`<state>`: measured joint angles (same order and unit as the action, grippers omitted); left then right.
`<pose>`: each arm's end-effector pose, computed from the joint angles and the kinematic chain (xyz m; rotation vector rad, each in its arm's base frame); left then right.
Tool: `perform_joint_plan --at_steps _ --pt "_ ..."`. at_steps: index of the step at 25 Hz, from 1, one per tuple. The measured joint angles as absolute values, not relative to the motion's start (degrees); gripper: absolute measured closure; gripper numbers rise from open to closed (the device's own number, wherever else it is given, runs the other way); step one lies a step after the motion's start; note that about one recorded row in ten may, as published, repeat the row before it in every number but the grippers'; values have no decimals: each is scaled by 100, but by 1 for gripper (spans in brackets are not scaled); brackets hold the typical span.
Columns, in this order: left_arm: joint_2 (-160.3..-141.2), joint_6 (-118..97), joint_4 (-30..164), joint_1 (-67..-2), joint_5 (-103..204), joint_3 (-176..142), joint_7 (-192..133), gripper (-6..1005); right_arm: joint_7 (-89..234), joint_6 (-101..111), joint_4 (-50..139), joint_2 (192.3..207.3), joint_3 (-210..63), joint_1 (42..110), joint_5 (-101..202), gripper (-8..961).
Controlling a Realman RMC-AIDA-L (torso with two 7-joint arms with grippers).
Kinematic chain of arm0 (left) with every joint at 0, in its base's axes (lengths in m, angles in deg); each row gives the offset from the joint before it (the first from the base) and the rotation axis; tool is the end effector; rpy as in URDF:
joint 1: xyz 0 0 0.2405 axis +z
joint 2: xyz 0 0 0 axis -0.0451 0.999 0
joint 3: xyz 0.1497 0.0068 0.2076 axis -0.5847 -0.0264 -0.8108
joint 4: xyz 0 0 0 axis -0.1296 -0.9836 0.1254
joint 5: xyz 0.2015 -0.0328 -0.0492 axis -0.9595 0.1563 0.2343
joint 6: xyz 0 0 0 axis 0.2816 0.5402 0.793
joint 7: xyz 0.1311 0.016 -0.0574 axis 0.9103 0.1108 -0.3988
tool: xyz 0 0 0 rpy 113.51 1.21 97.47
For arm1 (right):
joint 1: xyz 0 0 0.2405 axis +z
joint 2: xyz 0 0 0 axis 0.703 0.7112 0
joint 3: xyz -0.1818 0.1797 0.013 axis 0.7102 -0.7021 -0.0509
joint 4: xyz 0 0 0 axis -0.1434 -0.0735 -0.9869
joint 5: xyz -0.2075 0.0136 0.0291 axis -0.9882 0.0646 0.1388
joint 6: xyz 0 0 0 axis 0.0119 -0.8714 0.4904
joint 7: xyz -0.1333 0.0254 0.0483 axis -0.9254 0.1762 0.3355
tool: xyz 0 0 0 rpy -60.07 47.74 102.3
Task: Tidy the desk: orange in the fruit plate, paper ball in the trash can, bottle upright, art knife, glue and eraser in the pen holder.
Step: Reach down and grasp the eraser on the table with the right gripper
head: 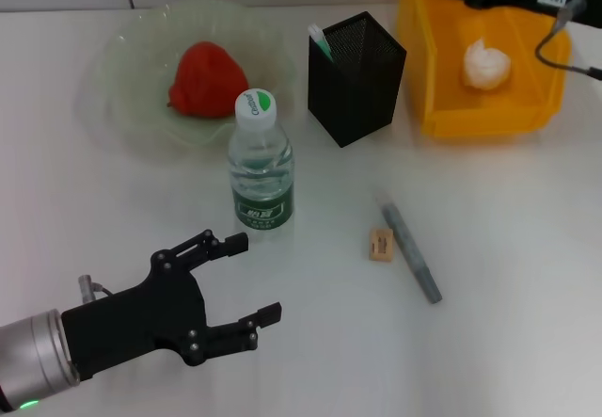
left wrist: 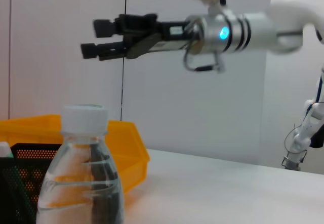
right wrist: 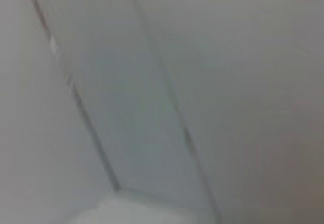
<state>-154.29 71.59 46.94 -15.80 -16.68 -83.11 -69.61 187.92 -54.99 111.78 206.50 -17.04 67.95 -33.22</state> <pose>-0.2987 0.2182 -0.0572 -2.6312 -0.3032 -0.9403 0.1736 0.3745 0.0512 -2.4295 0.8293 0.8105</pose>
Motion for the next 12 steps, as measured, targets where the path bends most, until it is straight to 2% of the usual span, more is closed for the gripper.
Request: perform_joint_plan --at_steps 6,9,11,12 --pt "-15430 7145 4694 -1600 -1668 -8315 -6991 138 21235 -7117 12629 20630 -1884 7211 -5550 113" --pt "-15430 7113 4694 -1609 -1668 -8314 -7015 138 21893 -7651 12904 20599 -1922 7449 -6103 114" --pt "-15430 7088 4694 -1633 -1668 -8313 -7020 138 22394 -8579 12935 20495 -1920 8000 -6890 114" --pt "-15430 7088 4694 -1633 -1668 -8313 -7020 138 22394 -8579 12935 20495 -1920 8000 -6890 114"
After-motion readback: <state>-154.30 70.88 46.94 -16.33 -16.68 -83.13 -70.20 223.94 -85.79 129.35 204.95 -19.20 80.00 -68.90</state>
